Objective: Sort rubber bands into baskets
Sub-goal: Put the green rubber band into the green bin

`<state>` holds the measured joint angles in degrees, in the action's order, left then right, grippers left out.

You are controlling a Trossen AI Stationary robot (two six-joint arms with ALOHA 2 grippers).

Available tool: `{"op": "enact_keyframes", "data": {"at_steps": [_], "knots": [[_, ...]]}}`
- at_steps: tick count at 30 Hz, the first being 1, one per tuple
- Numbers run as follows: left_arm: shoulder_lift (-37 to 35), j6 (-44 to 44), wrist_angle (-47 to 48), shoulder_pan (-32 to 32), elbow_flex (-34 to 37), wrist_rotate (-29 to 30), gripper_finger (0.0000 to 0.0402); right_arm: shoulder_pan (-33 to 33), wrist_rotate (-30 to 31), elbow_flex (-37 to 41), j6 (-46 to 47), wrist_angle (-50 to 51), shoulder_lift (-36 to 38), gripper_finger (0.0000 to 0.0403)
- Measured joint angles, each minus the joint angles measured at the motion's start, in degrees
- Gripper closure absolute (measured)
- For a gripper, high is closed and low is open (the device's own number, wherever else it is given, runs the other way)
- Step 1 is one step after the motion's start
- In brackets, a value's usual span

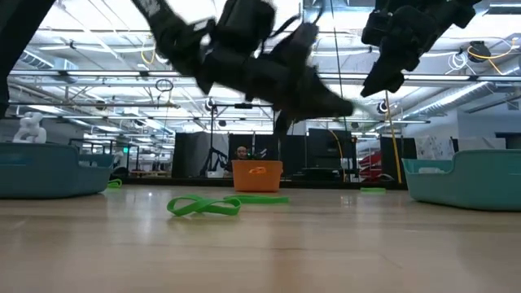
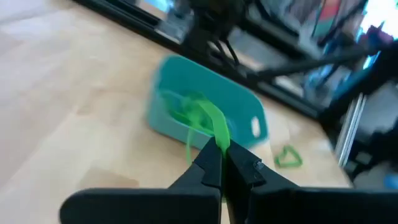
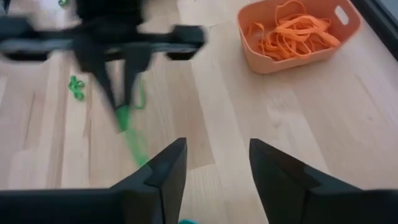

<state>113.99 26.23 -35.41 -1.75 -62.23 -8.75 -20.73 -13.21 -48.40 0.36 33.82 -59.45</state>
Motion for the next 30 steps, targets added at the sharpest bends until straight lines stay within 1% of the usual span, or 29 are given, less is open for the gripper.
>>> {"op": "enact_keyframes", "data": {"at_steps": [2,4,8,11,19,23,27,30], "knots": [[0.35,-4.08,6.15,2.41,-4.02,2.62,0.0401,-0.42,0.0,0.0,-0.01,0.82,1.04,0.0236],[1.21,-7.52,9.34,4.25,-7.64,4.75,0.0401,-0.7,0.0,0.0,0.0,1.56,1.93,0.0236],[3.34,-11.33,8.93,6.08,-13.75,6.84,0.0401,-0.73,-0.04,0.0,0.93,4.19,3.8,0.0236],[6.82,-13.43,9.2,6.42,-18.2,8.06,0.0401,-0.7,-0.04,0.0,1.08,6.39,5.14,0.0236],[20.15,-13.52,9.62,4.74,-32.84,4.76,0.0401,-0.68,-0.04,0.0,3.86,9.32,8.05,0.0236],[25.91,-13.46,14.09,3.75,-40.15,4.61,0.0401,-0.68,-0.04,0.0,4.12,9.86,8.84,0.0236],[28.62,-13.54,18.95,3.21,-45.47,4.54,0.0401,-0.68,-0.07,0.0,4.94,9.81,9.1,0.0236],[29.46,-13.57,20.22,3.21,-46.15,4.54,0.0401,-0.68,-0.07,0.0,4.94,9.77,9.12,0.0236]]}}
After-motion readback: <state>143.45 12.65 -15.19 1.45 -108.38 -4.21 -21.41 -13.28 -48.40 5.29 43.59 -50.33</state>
